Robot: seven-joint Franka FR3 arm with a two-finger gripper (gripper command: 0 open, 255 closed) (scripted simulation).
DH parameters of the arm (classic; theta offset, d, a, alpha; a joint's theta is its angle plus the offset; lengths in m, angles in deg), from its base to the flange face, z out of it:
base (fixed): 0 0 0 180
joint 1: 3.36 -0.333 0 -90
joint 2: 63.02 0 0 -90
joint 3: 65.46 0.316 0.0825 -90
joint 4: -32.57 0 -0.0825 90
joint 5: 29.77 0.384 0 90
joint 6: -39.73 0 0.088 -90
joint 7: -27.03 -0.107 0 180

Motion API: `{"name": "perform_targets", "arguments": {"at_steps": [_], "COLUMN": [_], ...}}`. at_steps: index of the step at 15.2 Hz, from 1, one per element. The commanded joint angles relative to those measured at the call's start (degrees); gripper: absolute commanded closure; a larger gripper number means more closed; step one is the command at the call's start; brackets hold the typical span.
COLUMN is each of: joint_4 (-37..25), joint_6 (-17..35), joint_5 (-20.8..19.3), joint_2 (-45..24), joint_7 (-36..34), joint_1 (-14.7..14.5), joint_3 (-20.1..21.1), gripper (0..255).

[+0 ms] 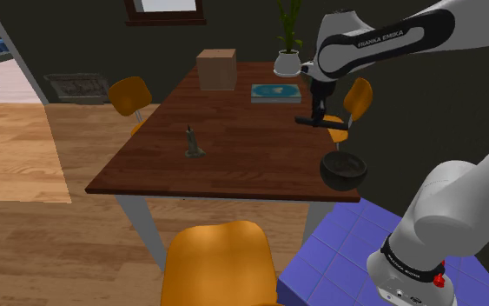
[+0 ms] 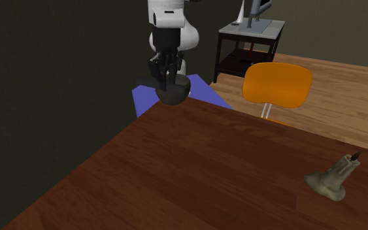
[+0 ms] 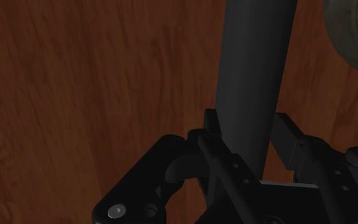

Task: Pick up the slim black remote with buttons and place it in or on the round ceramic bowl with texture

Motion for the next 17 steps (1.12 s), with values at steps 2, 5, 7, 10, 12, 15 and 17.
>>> {"name": "perform_targets", "arguments": {"at_steps": [2,5,7,10,12,15,17], "joint_4": [0.9,7.0,10.8,16.1,19.3,22.4,23.9], "joint_6": [-1.8,-3.3,-4.8,-7.6,-10.1,-11.5,-9.9], "joint_5": [-0.4,-1.4,-1.8,-1.7,-1.3,-1.0,-1.3], "joint_2": [2.7,10.0,15.1,23.0,28.5,32.9,32.8], "joint_7": [-0.8,-2.8,-4.0,-5.5,-6.3,-7.0,-7.1], "joint_1": [0.2,1.0,1.5,2.2,2.5,2.8,2.9], "joint_3": [0.9,2.8,4.1,6.1,7.5,8.5,8.2], "gripper": [255,255,255,255,255,255,255]}}
